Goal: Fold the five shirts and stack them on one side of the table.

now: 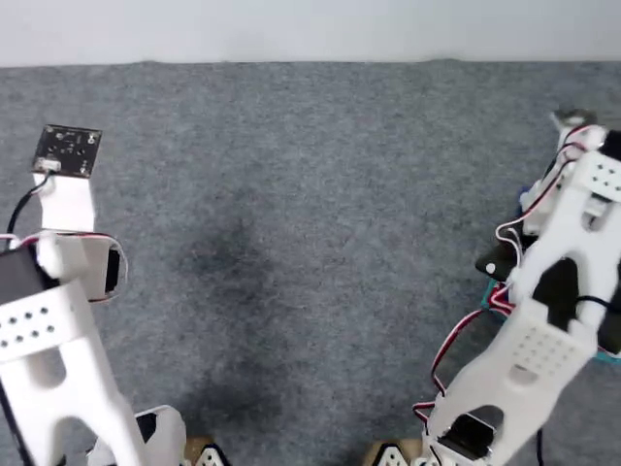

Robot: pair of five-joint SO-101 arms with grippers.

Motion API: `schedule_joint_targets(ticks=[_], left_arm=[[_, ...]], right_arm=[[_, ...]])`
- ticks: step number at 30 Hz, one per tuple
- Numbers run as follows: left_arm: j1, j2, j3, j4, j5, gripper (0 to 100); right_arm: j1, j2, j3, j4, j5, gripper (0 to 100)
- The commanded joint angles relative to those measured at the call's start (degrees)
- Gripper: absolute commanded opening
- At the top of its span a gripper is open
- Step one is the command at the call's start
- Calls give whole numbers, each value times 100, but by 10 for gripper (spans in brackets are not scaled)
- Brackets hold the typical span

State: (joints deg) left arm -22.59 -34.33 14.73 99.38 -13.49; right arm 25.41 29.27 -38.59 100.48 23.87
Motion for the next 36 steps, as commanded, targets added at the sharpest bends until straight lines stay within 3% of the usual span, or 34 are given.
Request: schedule_joint_targets(ticks=[1,13,17,22,27,36], left_arm=[[18,-422,-22,114,9,15],[97,-1960,-13,105,62,15],[475,-2330,110,79,738,15],[835,-2611,1112,-633,1582,14],[1301,-3086,2413,-1451,1688,14],[1741,-4316,4312,-2409,1521,14]], right_arm=[[-57,-1226,114,251,-70,35],[-145,-5112,4229,215,-88,35],[-145,-6185,5547,-145,-501,35],[-145,-7538,7138,-1297,-809,35],[-154,-8945,8642,-2571,-818,35],[-180,-11213,10629,-2765,-818,35]])
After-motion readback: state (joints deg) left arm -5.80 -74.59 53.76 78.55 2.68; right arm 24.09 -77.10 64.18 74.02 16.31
